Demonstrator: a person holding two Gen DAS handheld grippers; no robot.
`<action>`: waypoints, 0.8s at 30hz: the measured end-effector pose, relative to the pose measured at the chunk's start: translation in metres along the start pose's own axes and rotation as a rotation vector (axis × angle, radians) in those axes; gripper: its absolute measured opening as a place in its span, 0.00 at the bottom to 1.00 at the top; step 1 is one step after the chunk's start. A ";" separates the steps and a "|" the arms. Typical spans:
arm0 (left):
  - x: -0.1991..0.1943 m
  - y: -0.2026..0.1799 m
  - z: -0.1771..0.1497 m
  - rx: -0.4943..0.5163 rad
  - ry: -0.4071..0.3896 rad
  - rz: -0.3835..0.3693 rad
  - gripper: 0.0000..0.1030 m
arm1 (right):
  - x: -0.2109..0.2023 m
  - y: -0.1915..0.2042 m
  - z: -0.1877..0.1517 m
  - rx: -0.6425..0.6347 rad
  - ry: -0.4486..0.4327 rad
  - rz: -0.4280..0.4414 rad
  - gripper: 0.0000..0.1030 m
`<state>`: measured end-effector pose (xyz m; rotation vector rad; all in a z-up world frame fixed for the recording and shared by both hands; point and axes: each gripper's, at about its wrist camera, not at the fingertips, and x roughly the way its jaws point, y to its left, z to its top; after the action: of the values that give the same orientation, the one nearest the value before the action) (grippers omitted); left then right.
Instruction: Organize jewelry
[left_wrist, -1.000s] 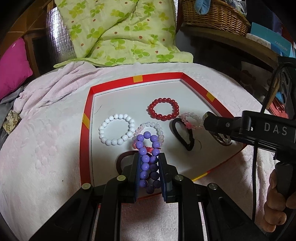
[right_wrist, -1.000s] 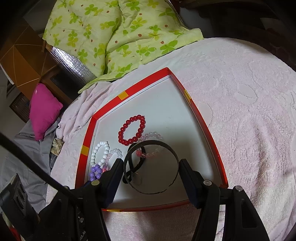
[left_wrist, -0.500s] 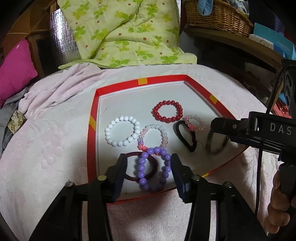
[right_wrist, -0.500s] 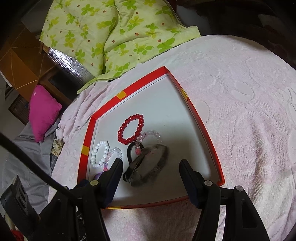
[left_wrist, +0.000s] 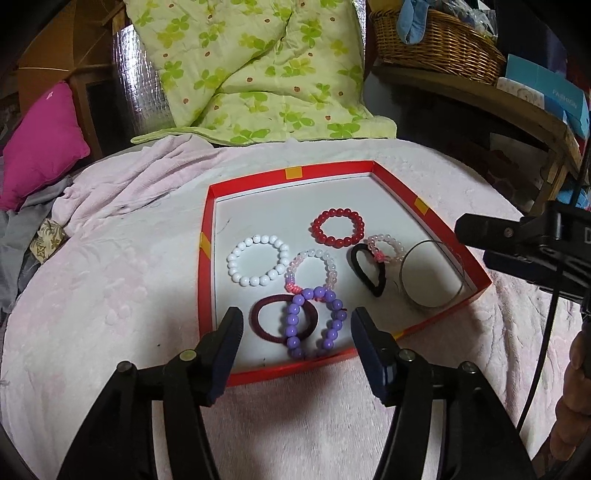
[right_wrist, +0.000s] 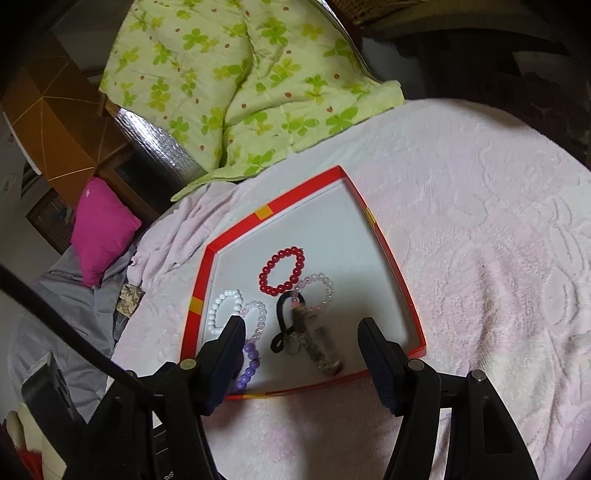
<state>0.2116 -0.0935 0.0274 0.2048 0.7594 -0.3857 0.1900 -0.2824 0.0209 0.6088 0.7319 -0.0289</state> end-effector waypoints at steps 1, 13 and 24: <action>-0.003 0.001 -0.001 -0.005 -0.005 0.002 0.67 | -0.003 0.001 -0.001 -0.004 -0.005 0.000 0.65; -0.032 0.025 -0.011 -0.057 -0.036 0.033 0.70 | -0.028 0.025 -0.011 -0.097 -0.060 -0.024 0.65; -0.059 0.047 -0.023 -0.081 -0.059 0.072 0.71 | -0.041 0.059 -0.033 -0.227 -0.062 -0.032 0.67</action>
<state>0.1774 -0.0277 0.0547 0.1433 0.7060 -0.2907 0.1523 -0.2229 0.0579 0.3782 0.6738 0.0056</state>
